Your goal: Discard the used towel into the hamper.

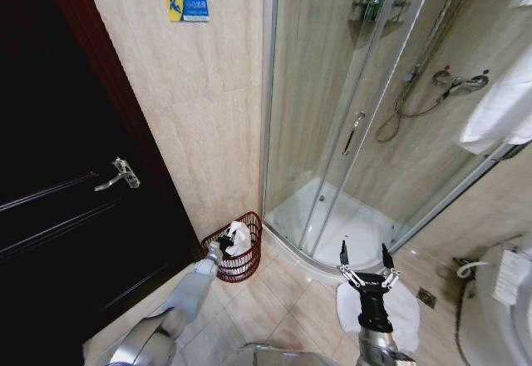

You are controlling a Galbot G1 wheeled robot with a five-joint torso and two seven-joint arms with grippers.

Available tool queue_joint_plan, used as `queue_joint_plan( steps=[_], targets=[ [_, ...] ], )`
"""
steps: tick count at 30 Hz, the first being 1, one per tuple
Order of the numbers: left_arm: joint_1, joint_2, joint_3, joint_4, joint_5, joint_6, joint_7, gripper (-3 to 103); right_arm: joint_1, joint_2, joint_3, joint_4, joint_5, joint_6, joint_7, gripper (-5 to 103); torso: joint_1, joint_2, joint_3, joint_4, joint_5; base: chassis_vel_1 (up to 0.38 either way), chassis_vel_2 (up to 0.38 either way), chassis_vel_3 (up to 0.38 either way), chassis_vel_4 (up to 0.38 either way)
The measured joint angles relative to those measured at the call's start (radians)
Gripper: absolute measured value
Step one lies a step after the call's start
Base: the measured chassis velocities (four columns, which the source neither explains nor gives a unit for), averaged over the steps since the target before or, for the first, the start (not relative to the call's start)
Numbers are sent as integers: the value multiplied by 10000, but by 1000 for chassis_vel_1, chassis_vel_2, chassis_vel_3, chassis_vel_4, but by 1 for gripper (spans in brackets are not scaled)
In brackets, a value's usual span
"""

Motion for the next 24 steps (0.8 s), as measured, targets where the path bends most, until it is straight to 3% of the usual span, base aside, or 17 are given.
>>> queue_joint_plan(
  steps=[4, 10, 11, 14, 15, 17, 19, 22, 24],
  targets=[
    [148, 246, 130, -250, 21, 258, 198, 53, 75, 0, -27, -91, 2, 0, -62, 100, 1, 0, 0, 2, 0, 0, 0, 0, 0],
    [508, 498, 63, -865, -47, 537, 659, 81, 140, 0, -114, -175, -144, 0, -71, 100, 1, 0, 0, -1, -1, 0, 0, 0, 0],
    [508, 498, 63, -865, -47, 537, 659, 81, 140, 0, -114, -175, -144, 0, -71, 100, 1, 0, 0, -1, -1, 0, 0, 0, 0],
    [1134, 790, 70, -2133, -520, 1404, 693, 92, 194, 0, -140, -185, -175, 0, -56, 100, 2, 0, 0, 0, 0, 0, 0, 0, 0],
    [1134, 790, 70, -2133, -520, 1404, 693, 92, 194, 0, -140, -185, -175, 0, -56, 100, 2, 0, 0, 0, 0, 0, 0, 0, 0],
    [1751, 1023, -159, -3287, -992, 2184, 634, 98, 262, 0, -146, -209, -190, 0, -35, 100, 2, 0, 0, 1, -1, 0, 0, 0, 0],
    [2019, 1114, -313, -3798, -1124, 2468, 627, 100, 289, 0, -147, -211, -193, 0, -26, 100, 1, 0, 0, 0, 1, 0, 0, 0, 0],
    [2985, 1289, -1057, -5556, -1515, 3451, 636, 100, 365, -2, -154, -218, -166, 0, -13, 100, 2, 0, -1, -1, 3, 0, 0, 0, 0],
    [3377, 1307, -1303, -6119, -1670, 3780, 636, 100, 386, -14, -157, -233, -119, 0, -12, 100, 1, 1, -1, -1, 2, 0, 0, 0, 0]
  ],
)
